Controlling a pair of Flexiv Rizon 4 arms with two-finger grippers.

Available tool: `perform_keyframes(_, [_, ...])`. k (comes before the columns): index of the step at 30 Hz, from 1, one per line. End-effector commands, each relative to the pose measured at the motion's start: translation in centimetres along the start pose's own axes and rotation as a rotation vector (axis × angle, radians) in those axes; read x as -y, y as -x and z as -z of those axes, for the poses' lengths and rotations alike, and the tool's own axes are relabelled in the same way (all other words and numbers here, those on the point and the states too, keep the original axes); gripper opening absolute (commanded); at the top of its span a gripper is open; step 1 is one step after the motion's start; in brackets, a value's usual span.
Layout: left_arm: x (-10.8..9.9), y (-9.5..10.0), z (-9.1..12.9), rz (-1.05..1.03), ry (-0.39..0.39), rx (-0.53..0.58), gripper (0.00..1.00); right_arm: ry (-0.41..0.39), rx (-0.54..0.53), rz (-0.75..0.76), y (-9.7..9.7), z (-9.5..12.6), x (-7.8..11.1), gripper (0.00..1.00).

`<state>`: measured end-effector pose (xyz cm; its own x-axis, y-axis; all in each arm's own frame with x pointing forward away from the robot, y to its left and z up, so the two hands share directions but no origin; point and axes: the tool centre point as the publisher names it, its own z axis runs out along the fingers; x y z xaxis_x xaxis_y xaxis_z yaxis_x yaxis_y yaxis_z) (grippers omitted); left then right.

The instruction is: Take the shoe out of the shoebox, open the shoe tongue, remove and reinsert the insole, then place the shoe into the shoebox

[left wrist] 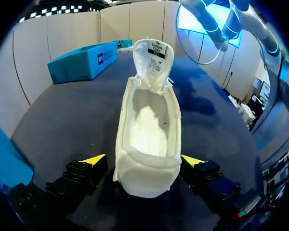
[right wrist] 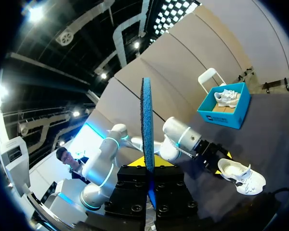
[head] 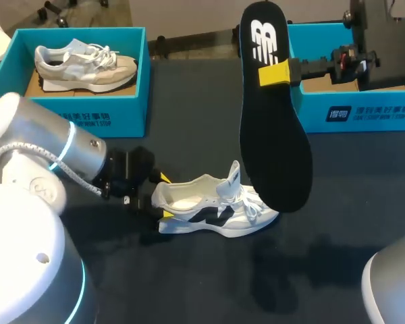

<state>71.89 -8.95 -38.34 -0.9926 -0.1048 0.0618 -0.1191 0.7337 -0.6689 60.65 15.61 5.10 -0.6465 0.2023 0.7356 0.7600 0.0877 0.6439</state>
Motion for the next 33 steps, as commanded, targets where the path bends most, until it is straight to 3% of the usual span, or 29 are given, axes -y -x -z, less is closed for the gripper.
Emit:
perform_keyframes(1, [0.8, 0.2, 0.4, -0.003, 0.176, -0.019, 1.0, -0.002, 0.002, -0.002, 0.1, -0.3, -0.2, 0.0])
perform_keyframes(14, [1.8, 0.6, 0.8, 0.015, 0.395, -0.016, 1.0, -0.002, 0.002, -0.002, 0.1, -0.3, -0.2, 0.0])
perform_keyframes(22, [2.8, -0.1, 1.2, -0.038, 0.475, -0.007, 1.0, -0.002, 0.002, -0.002, 0.1, -0.3, -0.2, 0.0])
perform_keyframes(33, [3.7, -0.3, 2.0, -0.051, 0.521, 0.018, 1.0, -0.002, 0.002, -0.002, 0.1, -0.3, -0.2, 0.0])
